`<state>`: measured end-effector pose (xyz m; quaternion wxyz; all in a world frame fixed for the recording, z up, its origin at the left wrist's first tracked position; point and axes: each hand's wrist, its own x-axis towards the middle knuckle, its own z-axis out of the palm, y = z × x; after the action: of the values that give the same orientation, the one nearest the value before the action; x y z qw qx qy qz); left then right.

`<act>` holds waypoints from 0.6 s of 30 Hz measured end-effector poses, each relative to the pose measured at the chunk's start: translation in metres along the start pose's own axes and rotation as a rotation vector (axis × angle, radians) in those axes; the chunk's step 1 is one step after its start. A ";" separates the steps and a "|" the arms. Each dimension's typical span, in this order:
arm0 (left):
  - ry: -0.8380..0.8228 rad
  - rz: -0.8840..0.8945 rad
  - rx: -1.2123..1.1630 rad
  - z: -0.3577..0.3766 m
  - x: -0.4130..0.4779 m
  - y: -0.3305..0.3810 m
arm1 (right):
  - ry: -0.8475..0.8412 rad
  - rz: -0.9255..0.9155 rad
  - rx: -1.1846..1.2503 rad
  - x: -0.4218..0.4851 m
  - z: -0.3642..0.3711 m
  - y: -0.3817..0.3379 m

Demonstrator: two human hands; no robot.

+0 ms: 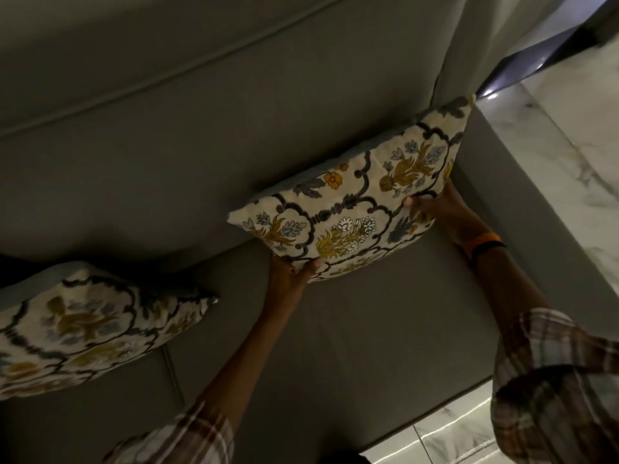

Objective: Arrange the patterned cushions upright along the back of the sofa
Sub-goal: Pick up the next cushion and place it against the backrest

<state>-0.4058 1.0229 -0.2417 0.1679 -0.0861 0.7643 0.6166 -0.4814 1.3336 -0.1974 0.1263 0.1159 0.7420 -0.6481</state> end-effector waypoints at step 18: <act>0.028 0.047 0.070 -0.024 0.001 -0.021 | 0.350 0.198 0.008 -0.060 0.082 0.075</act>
<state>-0.4032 0.9949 -0.2568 0.1453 -0.0709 0.7895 0.5921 -0.3969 1.2622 -0.2572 0.0580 0.2994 0.7350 -0.6056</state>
